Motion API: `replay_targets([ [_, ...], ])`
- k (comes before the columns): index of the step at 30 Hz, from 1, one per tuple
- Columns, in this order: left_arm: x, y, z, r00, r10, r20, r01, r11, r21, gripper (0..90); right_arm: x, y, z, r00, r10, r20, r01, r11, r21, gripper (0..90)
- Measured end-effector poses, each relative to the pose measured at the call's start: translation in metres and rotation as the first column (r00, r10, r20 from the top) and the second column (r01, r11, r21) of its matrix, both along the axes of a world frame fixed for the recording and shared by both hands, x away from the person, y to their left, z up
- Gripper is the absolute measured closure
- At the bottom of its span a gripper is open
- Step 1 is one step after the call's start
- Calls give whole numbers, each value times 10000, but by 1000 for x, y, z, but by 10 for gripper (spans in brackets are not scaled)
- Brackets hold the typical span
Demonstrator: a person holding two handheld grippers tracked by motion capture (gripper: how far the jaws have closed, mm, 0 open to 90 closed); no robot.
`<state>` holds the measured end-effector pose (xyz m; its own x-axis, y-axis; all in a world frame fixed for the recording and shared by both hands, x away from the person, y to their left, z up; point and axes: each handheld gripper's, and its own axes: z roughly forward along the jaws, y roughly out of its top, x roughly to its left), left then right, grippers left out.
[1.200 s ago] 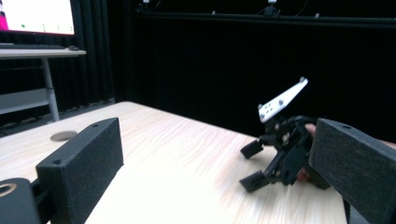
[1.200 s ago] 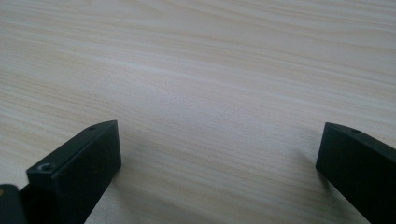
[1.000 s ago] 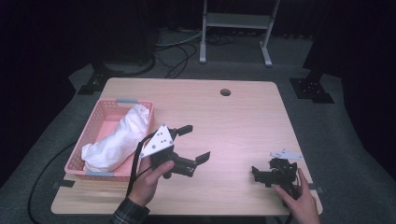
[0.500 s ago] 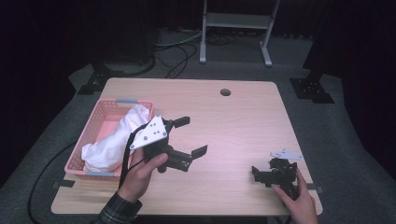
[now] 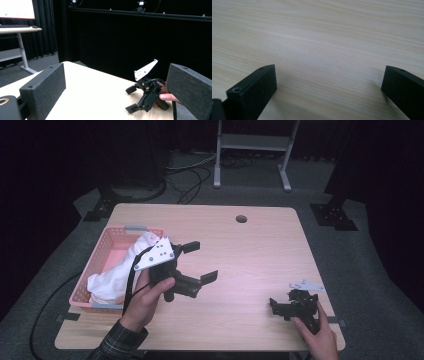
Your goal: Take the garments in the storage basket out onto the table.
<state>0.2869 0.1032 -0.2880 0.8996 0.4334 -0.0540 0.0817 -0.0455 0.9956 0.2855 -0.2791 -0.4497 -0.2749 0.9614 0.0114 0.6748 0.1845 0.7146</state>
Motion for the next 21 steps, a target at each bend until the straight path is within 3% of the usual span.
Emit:
replay_targets([
  [4, 1, 2, 6, 9994, -292, -208, 294, 9995, 104, 28, 0, 0, 0, 10000, 1, -3, -1, 10000, -1, 0],
  [21, 2, 12, 25, 9992, -399, -33, 399, 9991, -116, 28, 0, 0, 0, 10000, 3, -4, -3, 10000, 0, 0],
])
